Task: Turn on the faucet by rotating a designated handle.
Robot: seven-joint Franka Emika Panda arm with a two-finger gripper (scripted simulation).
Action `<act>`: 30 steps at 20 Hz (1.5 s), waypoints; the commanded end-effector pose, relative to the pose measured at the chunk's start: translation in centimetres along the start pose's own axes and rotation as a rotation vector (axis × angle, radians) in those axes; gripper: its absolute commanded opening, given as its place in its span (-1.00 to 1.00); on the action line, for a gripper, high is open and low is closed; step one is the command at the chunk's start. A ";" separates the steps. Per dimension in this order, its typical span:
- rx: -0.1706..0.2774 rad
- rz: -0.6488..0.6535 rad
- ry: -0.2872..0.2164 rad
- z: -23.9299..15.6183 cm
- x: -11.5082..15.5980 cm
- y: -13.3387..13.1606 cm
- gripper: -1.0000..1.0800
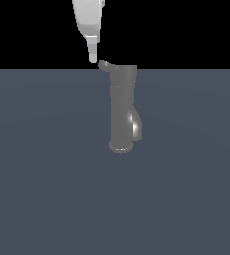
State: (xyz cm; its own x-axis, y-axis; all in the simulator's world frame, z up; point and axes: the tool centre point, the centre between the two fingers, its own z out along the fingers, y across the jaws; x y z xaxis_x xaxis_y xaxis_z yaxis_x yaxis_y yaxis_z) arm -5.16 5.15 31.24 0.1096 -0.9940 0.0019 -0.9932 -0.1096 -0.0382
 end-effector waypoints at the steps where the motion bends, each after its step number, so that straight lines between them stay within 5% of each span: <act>1: -0.006 0.028 0.002 0.2 2.3 0.5 -1.00; 13: -0.038 0.051 -0.001 1.4 9.1 3.2 -1.00; 14: -0.006 -0.016 0.004 -0.1 5.1 1.9 -1.00; 30: -0.036 0.047 0.000 1.5 14.3 0.1 -1.00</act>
State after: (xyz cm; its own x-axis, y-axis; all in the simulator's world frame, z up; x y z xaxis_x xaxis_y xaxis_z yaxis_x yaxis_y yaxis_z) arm -3.13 -4.38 31.43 0.1344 -0.9909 0.0038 -0.9904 -0.1344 -0.0315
